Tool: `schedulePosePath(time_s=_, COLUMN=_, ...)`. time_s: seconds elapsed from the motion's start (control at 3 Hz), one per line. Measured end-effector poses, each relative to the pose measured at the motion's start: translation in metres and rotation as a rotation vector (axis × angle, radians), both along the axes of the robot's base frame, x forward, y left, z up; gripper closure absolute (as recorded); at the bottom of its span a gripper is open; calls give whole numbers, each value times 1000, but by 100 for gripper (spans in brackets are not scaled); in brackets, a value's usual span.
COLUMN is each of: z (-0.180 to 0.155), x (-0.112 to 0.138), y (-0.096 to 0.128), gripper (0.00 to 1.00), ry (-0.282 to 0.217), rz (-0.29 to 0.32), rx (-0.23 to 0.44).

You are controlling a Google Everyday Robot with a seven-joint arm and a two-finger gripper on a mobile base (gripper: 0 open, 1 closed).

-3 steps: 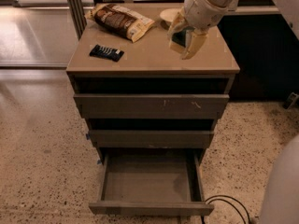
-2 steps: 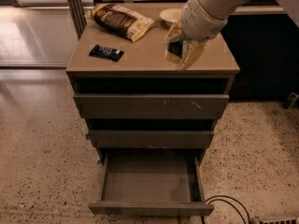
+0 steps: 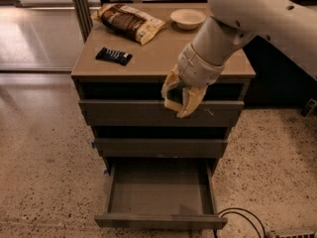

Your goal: Place sponge into bottom drawer

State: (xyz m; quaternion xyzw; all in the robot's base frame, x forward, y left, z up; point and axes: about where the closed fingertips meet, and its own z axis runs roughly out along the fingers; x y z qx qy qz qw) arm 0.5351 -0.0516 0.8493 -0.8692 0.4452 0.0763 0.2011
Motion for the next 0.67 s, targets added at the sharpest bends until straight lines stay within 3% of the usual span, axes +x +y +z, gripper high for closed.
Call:
schedulePosePath(time_s=0.33, z=0, x=0, y=0, gripper=100, ry=0, rz=0, rx=0)
schedulePosePath(time_s=0.67, z=-18, x=-17, y=1, gripper=100, ry=-4, rz=1, rx=13)
